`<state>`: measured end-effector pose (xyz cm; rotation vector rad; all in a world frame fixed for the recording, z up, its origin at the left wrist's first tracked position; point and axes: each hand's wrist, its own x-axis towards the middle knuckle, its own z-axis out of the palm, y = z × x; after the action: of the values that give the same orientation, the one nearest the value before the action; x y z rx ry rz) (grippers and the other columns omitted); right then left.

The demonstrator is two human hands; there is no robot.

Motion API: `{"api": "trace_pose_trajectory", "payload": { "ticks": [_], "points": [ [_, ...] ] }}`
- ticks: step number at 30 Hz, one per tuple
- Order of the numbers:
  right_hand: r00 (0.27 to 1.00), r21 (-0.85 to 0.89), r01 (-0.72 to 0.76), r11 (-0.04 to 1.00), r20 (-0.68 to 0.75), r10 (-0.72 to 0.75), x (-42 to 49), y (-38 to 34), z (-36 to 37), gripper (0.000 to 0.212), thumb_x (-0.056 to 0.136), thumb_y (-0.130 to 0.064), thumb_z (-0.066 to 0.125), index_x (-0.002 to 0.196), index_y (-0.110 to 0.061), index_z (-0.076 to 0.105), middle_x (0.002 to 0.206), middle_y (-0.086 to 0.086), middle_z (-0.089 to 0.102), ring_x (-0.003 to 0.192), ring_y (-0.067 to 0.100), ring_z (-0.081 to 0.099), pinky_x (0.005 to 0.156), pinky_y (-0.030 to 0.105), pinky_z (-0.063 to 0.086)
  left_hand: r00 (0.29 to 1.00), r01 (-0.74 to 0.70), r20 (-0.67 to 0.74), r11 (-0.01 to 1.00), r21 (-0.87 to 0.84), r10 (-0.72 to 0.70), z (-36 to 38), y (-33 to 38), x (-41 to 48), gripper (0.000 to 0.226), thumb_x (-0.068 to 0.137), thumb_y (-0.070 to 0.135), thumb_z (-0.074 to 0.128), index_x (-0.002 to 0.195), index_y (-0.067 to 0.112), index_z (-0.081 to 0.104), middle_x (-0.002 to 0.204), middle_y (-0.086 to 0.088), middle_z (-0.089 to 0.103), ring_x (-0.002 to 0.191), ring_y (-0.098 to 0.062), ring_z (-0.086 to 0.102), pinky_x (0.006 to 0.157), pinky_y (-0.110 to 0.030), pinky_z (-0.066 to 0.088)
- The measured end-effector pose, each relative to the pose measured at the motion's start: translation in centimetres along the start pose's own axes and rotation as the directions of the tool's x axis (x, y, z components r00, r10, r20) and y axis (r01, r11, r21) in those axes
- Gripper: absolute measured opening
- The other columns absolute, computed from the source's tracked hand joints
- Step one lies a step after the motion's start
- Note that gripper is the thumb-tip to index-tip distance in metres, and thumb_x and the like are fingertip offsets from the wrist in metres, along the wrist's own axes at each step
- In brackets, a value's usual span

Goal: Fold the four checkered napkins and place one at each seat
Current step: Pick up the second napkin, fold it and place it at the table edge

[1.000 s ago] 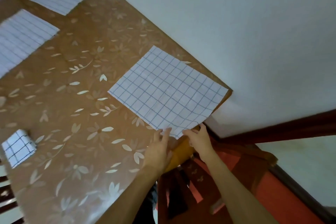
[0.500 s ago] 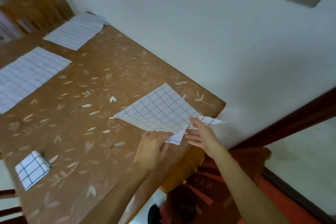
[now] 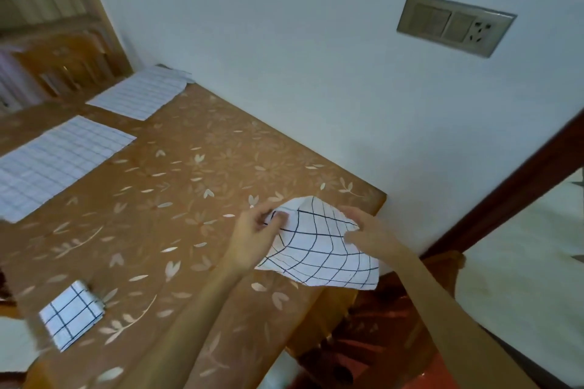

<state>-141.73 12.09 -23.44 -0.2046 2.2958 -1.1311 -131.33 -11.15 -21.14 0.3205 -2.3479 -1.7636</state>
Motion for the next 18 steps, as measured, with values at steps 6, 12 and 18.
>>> {"api": "trace_pose_trajectory", "payload": {
  "ticks": [6,12,18],
  "points": [
    [0.976,0.003,0.117,0.993,0.183,-0.115,-1.1,-2.7,0.8,0.085,0.075,-0.041,0.086,0.144,-0.04,0.037,0.14,-0.026,0.044,0.124,-0.007,0.044,0.1,0.015,0.042,0.994,-0.068,0.079,0.994,-0.091,0.075,-6.7,3.5,1.0,0.046,0.083,0.039,0.059,0.085,-0.007,0.067,0.08,-0.016,0.064,0.079,-0.016,0.059,0.08,-0.029,0.05],
    [0.99,0.26,-0.046,0.964,0.14,0.01,1.0,-5.2,3.3,0.064,0.079,-0.071,0.063,0.13,-0.032,0.058,0.119,-0.01,0.058,0.113,0.016,0.053,0.1,0.036,0.043,0.998,0.042,0.054,0.961,-0.274,-0.029,-11.5,6.4,2.3,0.026,0.081,0.013,0.052,0.088,-0.009,0.064,0.09,-0.028,0.061,0.09,-0.044,0.061,0.073,-0.04,0.047],
    [0.935,0.574,-0.104,0.812,0.335,-0.118,-0.6,-7.2,7.4,0.073,0.079,-0.057,0.056,0.141,-0.027,0.034,0.123,0.012,0.069,0.117,0.03,0.063,0.107,0.043,0.047,0.987,-0.023,0.122,0.85,-0.527,0.103,-13.8,8.3,0.9,0.039,0.089,0.012,0.038,0.084,0.004,0.076,0.088,-0.012,0.074,0.083,-0.026,0.067,0.081,-0.037,0.05]
  ]
}}
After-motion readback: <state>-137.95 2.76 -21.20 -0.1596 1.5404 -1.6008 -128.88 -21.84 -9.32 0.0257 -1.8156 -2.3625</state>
